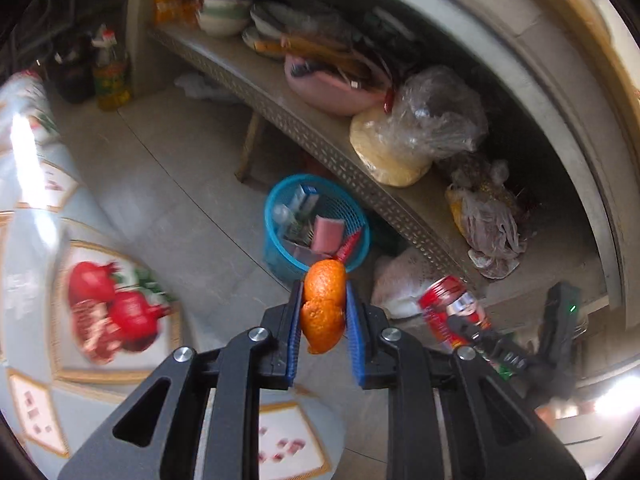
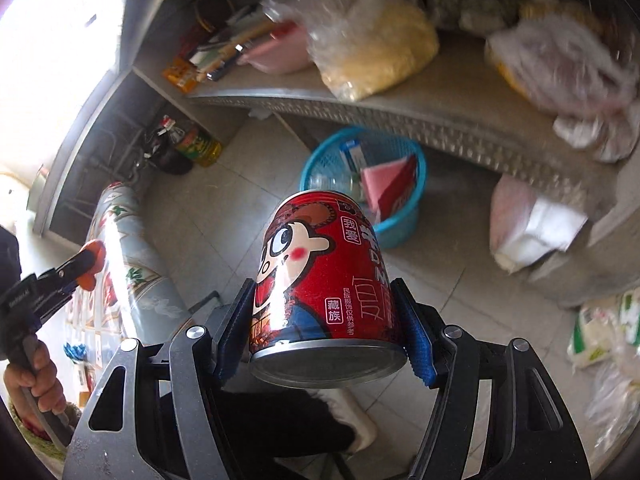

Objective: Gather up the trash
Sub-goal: 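Carry the red can and tangerine over the blue wastebasket, then open both tools to drop the can and tangerine into the wastebasket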

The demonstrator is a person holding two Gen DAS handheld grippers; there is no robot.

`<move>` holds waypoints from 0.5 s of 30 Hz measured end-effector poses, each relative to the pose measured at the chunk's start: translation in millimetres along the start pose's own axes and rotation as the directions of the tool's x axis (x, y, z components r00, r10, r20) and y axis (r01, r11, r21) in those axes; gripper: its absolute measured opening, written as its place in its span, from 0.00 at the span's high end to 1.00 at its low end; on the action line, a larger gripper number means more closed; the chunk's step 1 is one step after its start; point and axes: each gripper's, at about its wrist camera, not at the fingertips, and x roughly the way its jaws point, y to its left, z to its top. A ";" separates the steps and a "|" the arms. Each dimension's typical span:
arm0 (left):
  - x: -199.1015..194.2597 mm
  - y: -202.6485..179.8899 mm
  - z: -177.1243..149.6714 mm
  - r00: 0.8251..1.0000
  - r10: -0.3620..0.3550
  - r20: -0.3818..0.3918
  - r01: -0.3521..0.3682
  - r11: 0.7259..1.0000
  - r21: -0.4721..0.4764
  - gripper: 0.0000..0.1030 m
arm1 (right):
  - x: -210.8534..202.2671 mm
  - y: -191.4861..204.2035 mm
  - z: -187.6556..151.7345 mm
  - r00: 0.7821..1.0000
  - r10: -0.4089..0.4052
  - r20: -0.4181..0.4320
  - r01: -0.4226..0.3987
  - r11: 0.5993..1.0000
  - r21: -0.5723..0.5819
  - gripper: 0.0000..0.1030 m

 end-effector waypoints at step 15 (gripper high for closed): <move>217.0 3.8 98.2 0.965 -0.060 -0.256 0.009 0.981 -0.196 0.80 | 147.7 -20.7 50.2 0.996 -0.087 0.034 0.076 0.967 0.243 0.39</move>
